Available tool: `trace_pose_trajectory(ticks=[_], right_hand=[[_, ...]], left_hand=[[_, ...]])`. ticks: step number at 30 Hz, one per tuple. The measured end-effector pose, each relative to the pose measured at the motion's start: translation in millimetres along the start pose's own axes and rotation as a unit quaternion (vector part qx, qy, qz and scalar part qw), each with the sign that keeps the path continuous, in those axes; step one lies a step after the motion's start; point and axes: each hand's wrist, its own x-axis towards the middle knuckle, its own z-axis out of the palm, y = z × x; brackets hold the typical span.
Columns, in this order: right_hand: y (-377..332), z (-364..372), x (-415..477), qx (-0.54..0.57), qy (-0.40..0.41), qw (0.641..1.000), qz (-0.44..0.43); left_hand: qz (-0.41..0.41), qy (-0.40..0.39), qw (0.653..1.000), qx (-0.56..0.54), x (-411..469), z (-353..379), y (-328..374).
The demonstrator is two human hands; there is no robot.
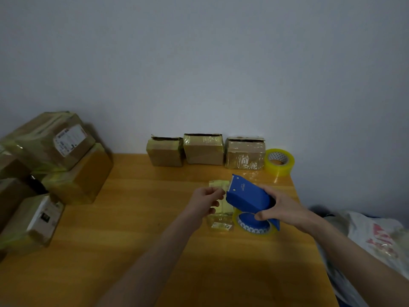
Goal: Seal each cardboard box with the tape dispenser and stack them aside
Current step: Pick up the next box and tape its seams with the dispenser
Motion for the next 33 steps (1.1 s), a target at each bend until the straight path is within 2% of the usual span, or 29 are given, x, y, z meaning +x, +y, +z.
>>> trace_pose_trajectory(ticks=[6,8,11,18,26,30,33], right_hand=[[-0.5,-1.8,2.0,-0.016,0.008,1.0,-0.008],[-2.7,-2.2,2.7,-0.042,0.008,0.999,-0.013],[-10.0,-1.5,4.5,-0.116,-0.001,0.993,-0.03],[-21.2,-1.9,9.6,-0.308,0.005,0.949,-0.069],[-11.1,-21.9,3.8,-0.344,-0.028,0.936,-0.07],[-2.3,-24.0,1.1,-0.316,-0.063,0.945,-0.053],[7.0,-34.1,-2.5,-0.313,-0.062,0.947,-0.038]], left_hand=[[-0.047,0.029,0.998,-0.038,2.8,-1.5,4.5],[-0.036,0.039,0.998,0.016,4.8,-1.7,5.6],[-0.006,0.074,0.993,0.089,10.0,-0.2,4.7],[0.002,0.107,0.989,0.101,13.0,-1.0,-7.6],[0.015,0.174,0.982,0.069,-0.6,-36.2,-27.7],[-0.01,0.192,0.979,0.06,-6.1,-41.4,-44.6],[-0.033,0.238,0.969,0.059,-7.3,-54.0,-53.5]])
